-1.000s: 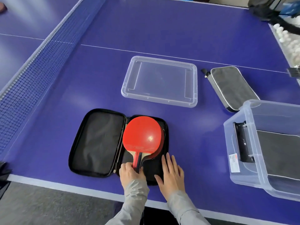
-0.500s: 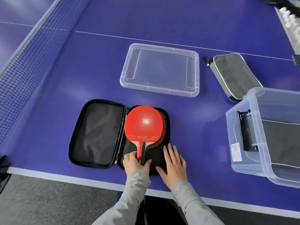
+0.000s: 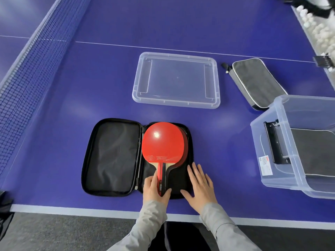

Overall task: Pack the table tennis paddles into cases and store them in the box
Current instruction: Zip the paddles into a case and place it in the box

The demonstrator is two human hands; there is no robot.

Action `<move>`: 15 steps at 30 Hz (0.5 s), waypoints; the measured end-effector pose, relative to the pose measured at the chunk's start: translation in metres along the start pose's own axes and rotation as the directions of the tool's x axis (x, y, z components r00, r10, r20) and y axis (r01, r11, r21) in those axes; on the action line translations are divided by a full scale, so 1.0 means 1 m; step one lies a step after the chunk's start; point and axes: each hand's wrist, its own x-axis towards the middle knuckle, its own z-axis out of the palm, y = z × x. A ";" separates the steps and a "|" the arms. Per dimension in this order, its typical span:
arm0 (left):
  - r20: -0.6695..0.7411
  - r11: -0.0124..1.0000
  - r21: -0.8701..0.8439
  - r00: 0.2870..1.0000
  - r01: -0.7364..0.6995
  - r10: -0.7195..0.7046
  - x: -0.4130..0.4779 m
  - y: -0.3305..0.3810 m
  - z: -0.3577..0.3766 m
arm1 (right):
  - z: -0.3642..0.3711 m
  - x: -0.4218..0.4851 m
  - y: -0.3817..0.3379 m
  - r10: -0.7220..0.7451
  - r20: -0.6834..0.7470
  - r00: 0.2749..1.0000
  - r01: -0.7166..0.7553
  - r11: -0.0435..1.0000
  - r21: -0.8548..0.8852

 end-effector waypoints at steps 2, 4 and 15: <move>0.019 1.000 -0.006 1.000 -0.004 0.004 0.001 0.000 -0.001 | -0.001 0.000 -0.001 0.007 0.010 1.000 -0.007 1.000 0.004; 0.033 1.000 -0.008 0.999 -0.009 0.009 0.002 0.000 -0.002 | -0.003 -0.001 -0.002 0.010 0.015 1.000 -0.010 1.000 0.004; 0.101 0.936 -0.303 0.983 0.176 -0.152 0.036 -0.009 -0.048 | -0.008 -0.002 -0.006 0.008 -0.010 1.000 -0.007 0.995 0.102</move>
